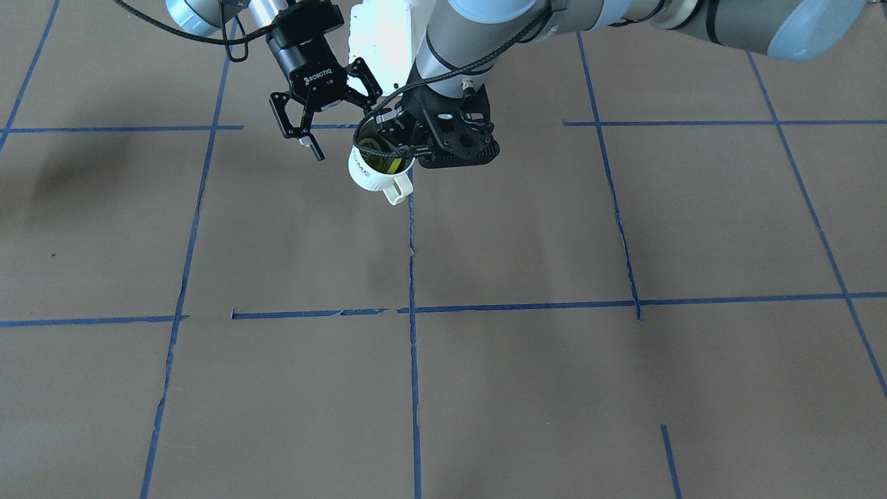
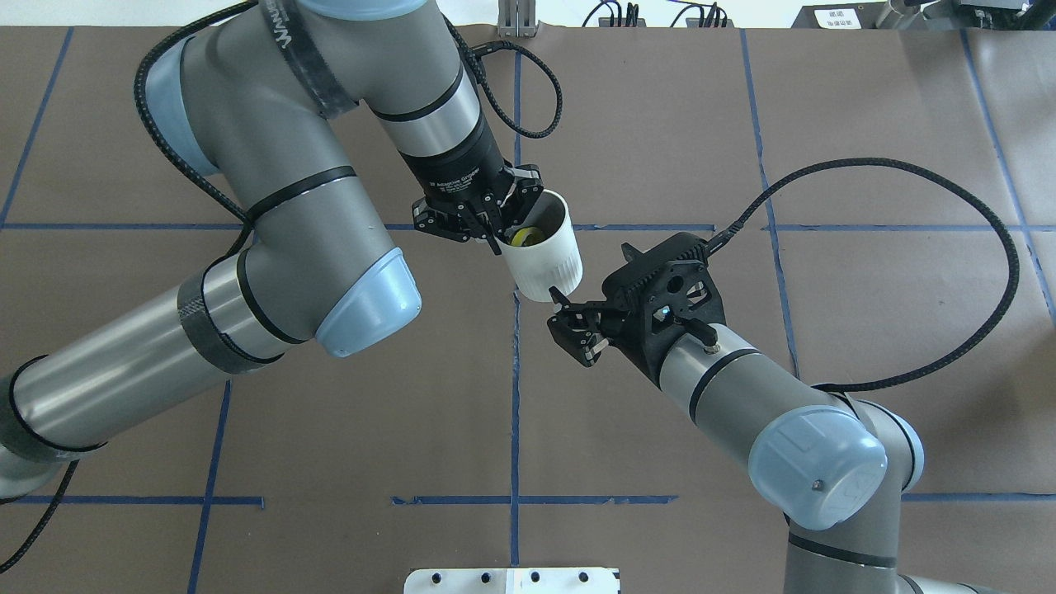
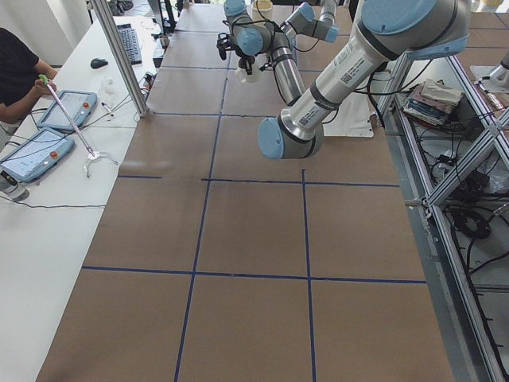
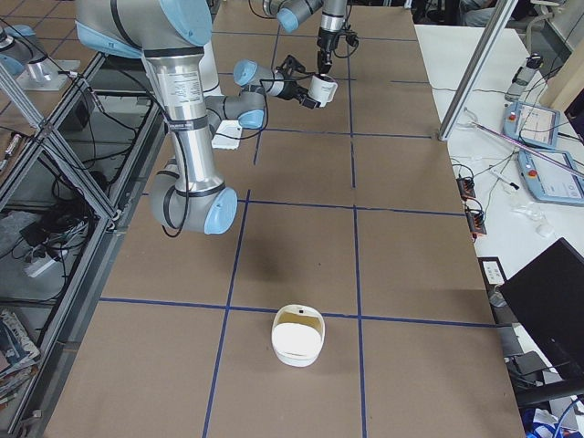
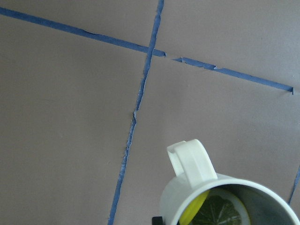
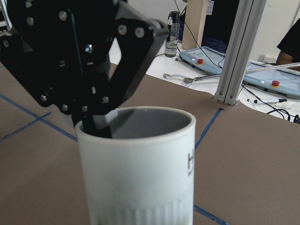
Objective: Left arm hands cup to right arm to dump lemon
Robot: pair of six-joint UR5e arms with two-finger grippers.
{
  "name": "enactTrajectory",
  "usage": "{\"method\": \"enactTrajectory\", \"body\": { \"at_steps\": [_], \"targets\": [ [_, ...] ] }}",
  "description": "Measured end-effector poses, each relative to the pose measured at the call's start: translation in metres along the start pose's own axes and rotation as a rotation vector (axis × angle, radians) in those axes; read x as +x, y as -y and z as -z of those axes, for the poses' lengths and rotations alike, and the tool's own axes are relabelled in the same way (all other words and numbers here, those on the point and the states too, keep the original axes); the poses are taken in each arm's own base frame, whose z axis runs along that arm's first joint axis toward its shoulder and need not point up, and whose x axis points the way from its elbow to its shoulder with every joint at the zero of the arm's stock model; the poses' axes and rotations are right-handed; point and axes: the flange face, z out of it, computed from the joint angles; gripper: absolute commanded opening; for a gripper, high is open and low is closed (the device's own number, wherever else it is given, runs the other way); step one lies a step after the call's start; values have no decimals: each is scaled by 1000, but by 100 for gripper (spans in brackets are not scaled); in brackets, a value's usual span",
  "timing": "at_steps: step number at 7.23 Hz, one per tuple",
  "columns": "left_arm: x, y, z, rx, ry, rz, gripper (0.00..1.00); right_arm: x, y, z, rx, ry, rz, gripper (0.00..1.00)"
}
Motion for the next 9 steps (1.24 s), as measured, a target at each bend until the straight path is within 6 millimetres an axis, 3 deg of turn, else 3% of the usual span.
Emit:
{"method": "enactTrajectory", "body": {
  "at_steps": [2,7,8,9],
  "targets": [
    [12,-16,-8,10,0,-13,0,-1,-2,0,-4,1,7,100],
    [20,-31,-6,6,-15,-6,0,-5,-9,-1,-2,-11,43,100],
    [21,-32,-5,4,-18,-2,3,-6,-10,0,2,-15,46,86],
    [22,-34,-5,3,-19,0,10,-7,-10,0,7,-22,50,62]
  ]
}}
